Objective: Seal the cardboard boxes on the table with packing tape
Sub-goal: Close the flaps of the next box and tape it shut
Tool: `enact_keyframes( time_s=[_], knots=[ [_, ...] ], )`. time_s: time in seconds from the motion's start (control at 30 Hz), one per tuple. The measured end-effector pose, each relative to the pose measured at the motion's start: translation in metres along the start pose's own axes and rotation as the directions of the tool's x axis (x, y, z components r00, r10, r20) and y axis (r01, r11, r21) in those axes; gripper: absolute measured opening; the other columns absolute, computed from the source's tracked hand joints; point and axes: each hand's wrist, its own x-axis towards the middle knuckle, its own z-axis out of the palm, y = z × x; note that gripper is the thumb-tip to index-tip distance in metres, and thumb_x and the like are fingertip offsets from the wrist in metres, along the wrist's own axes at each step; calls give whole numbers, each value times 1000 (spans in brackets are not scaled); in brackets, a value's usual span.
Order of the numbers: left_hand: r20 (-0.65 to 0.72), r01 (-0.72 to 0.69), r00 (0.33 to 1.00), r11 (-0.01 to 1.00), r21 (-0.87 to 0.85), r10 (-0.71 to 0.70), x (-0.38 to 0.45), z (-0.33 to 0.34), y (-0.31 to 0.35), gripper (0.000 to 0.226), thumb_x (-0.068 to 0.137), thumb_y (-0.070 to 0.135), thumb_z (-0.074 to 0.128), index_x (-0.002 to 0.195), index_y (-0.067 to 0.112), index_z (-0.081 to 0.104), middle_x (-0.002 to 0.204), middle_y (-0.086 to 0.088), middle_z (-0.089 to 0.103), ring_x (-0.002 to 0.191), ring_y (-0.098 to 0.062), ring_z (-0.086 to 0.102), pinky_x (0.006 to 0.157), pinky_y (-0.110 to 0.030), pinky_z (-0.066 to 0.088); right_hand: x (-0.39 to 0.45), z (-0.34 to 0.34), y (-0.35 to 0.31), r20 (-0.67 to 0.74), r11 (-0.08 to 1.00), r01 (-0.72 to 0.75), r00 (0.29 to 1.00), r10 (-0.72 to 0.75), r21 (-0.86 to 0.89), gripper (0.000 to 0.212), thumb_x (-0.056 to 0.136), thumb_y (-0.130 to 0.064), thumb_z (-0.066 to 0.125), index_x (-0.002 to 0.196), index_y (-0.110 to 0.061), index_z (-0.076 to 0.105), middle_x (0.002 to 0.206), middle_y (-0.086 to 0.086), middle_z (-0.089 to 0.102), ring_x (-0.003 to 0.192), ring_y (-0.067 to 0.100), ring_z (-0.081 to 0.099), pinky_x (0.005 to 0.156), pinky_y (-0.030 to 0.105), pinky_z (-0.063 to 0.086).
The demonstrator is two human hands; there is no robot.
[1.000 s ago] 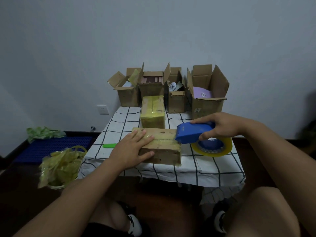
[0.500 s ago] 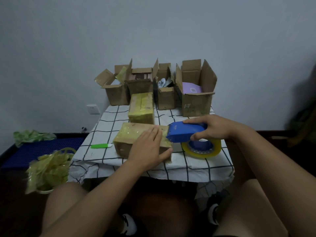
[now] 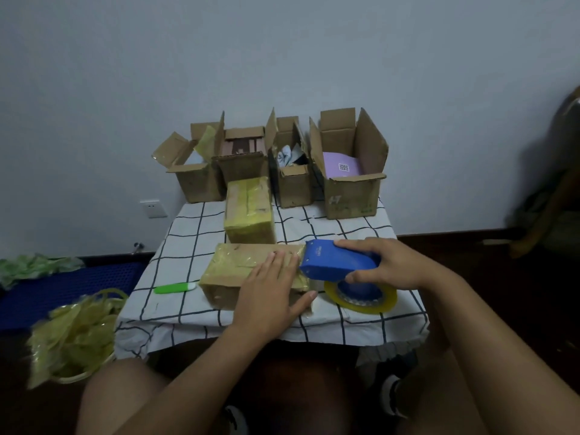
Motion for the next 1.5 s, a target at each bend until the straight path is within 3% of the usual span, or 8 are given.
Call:
enact_keyframes(
  time_s=[0.2, 0.37, 0.57, 0.8, 0.9, 1.0, 1.3, 1.5],
  knots=[
    [6, -39, 999, 999, 0, 39, 2, 5, -7, 85, 79, 77, -4, 155, 39, 6, 164, 12, 4, 151, -19, 2, 121, -39, 10, -6, 12, 1, -82, 1000, -2, 997, 3, 16, 63, 84, -51, 73, 126, -73, 31, 113, -11, 53, 101, 8, 52, 95, 34, 47],
    [32, -37, 999, 999, -17, 38, 4, 7, -7, 77, 82, 76, 0, 153, 46, 9, 162, 16, 3, 151, -18, 2, 120, -39, 8, -8, 10, 5, -62, 1000, 6, 998, -7, -19, 65, 84, -53, 71, 127, -76, 27, 114, -11, 53, 102, 8, 52, 94, 35, 47],
    [59, -18, 998, 999, -32, 20, 2, 9, -7, 73, 84, 74, 7, 152, 47, 13, 162, 18, 2, 151, -17, 1, 121, -42, 10, -7, -8, 4, -28, 999, 3, 1000, -2, 37, 65, 82, -45, 77, 133, -66, 42, 121, -21, 54, 104, 6, 57, 89, 24, 50],
    [47, -19, 999, 998, -64, 22, -1, 7, -5, 73, 79, 75, 2, 149, 55, -2, 162, 19, 2, 151, -16, 0, 121, -41, 9, -25, -27, 8, 32, 999, -45, 998, 45, 11, 62, 84, -41, 75, 130, -67, 42, 120, -18, 53, 102, 11, 59, 89, 27, 51],
    [47, -27, 998, 998, -57, 30, 0, 6, -6, 73, 79, 77, 2, 149, 55, -2, 162, 19, 3, 151, -16, 1, 121, -41, 10, -36, -36, 12, 47, 997, -77, 996, 77, -18, 62, 84, -41, 75, 125, -70, 40, 118, -19, 54, 100, 11, 59, 83, 23, 50],
    [44, -31, 998, 997, -69, 34, 0, 5, -6, 74, 78, 80, 2, 148, 57, -1, 161, 20, 3, 151, -15, 1, 121, -41, 9, -41, -40, 13, 61, 992, -105, 992, 109, -67, 62, 84, -43, 75, 128, -70, 39, 119, -15, 55, 100, 11, 58, 86, 25, 51],
    [66, -49, 996, 997, -66, 53, 1, 3, -6, 77, 71, 86, -3, 144, 61, -6, 162, 17, 3, 151, -17, 0, 121, -45, 12, 3, -28, -20, 207, 925, -64, 967, 151, -376, 65, 86, -49, 69, 145, -49, 42, 128, -4, 52, 104, 18, 53, 92, 35, 47],
    [53, -53, 997, 997, -47, 56, 2, 5, -6, 74, 78, 83, 3, 148, 57, -3, 162, 16, 6, 151, -18, 2, 121, -44, 12, 29, -26, -39, 247, 922, -69, 953, 173, -381, 61, 78, -52, 72, 136, -49, 53, 124, -6, 55, 103, 18, 54, 94, 38, 47]
  ],
)
